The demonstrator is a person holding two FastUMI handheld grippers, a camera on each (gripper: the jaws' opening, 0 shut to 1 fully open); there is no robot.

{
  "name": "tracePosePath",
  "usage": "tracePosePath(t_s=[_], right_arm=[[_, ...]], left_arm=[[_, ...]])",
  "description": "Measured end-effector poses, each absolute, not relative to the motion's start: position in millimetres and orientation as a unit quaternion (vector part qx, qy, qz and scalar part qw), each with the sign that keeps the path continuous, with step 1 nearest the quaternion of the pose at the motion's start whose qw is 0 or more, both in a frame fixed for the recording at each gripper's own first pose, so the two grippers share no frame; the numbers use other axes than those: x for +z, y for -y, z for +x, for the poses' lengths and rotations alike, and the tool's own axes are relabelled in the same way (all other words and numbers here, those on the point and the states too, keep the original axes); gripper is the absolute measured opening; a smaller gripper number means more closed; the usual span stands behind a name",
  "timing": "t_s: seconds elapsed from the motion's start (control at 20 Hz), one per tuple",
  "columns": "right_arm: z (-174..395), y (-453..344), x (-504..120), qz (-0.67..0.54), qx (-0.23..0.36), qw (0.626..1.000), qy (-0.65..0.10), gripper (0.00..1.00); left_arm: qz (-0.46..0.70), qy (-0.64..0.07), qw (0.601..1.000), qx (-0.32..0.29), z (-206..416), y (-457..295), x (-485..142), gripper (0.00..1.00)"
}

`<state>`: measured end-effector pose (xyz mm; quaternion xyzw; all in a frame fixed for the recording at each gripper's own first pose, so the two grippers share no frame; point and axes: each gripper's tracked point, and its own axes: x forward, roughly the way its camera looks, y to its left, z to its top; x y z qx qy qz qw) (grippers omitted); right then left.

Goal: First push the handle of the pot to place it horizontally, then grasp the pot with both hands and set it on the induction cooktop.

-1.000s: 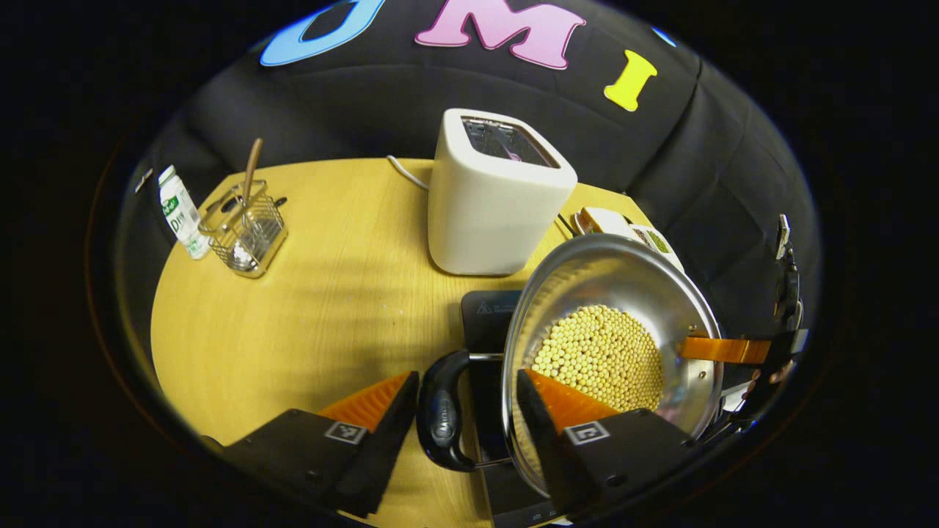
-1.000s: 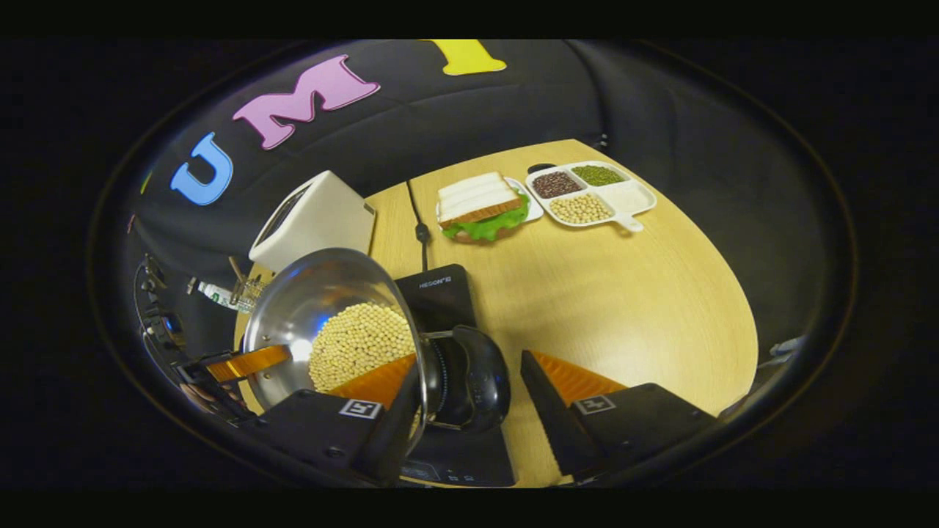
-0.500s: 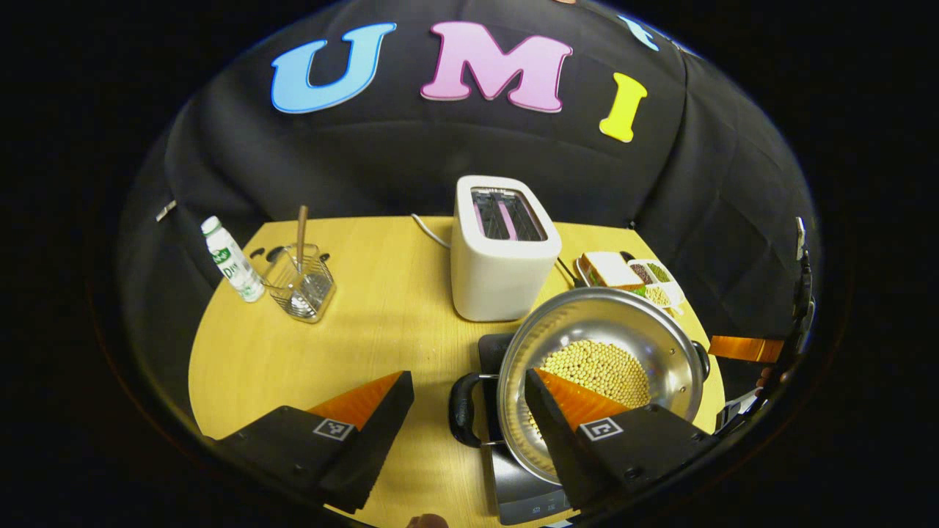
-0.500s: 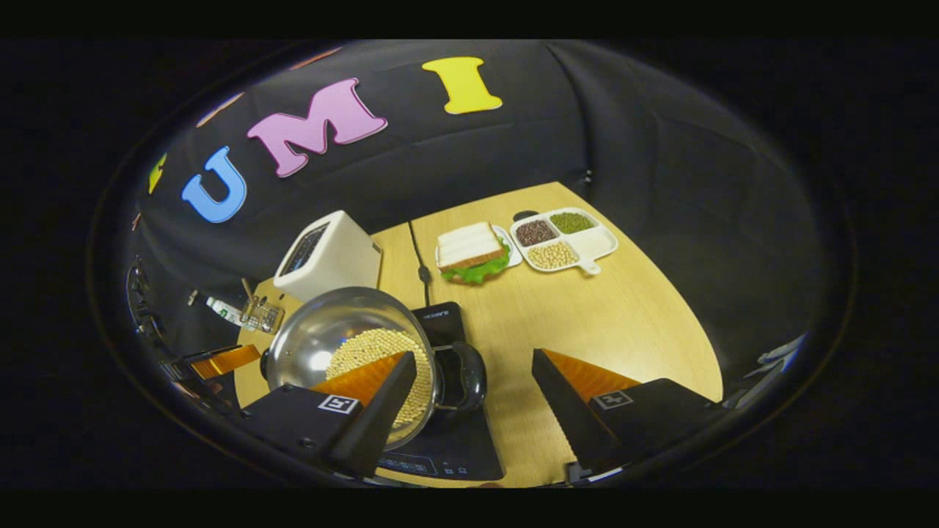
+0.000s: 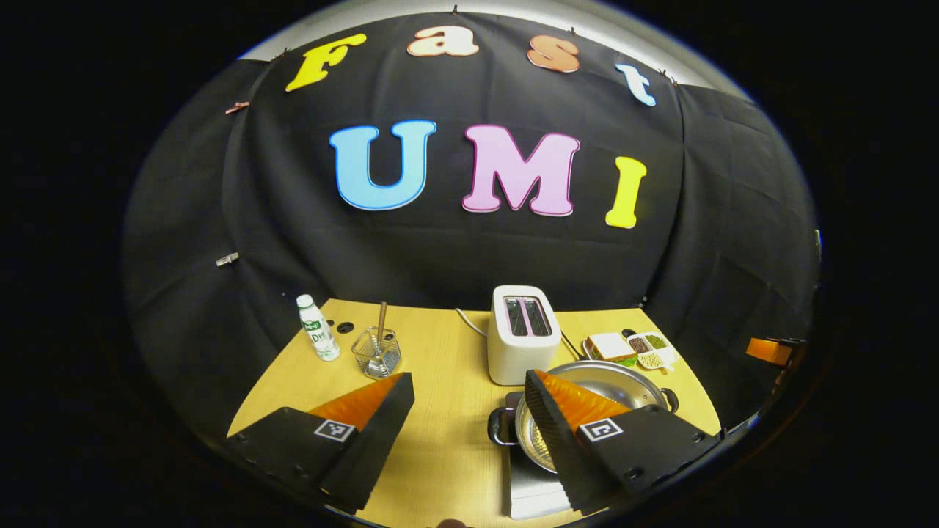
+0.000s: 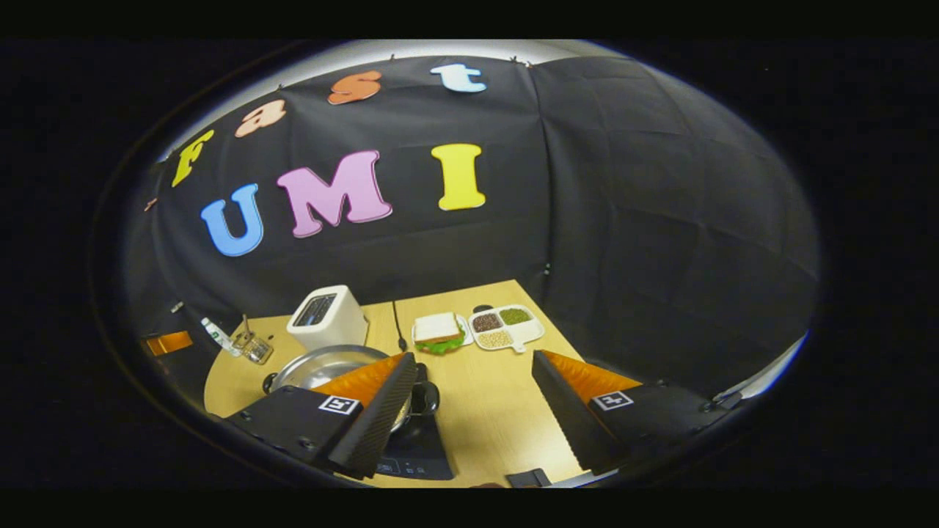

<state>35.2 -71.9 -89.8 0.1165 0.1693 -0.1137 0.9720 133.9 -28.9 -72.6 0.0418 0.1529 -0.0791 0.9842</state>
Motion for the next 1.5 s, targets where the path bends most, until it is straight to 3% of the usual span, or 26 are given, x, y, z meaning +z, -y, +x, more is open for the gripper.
tracePosePath(t_s=[0.4, 0.8, 1.05, 1.25, 1.5], right_arm=[[-39, 82, -36, 0.128, -0.169, 0.975, -0.065, 0.99], [-101, 63, 7, 0.042, -0.213, 0.975, 0.045, 0.98], [-131, 53, -6, 0.030, -0.233, 0.971, 0.031, 0.98], [-128, 38, -6, 0.023, -0.219, 0.975, 0.024, 0.98], [-123, 24, 3, 0.025, -0.207, 0.977, 0.034, 0.98]], left_arm=[[0.057, -0.064, 0.993, -0.086, 63, 17, -24, 0.95], [0.068, 0.014, 0.990, -0.121, 21, 11, 5, 0.95], [0.014, 0.022, 0.991, -0.129, -3, 9, -7, 0.95], [0.016, 0.027, 0.990, -0.139, -15, 11, -11, 0.93], [0.010, 0.034, 0.990, -0.139, -16, 5, -8, 0.97]])
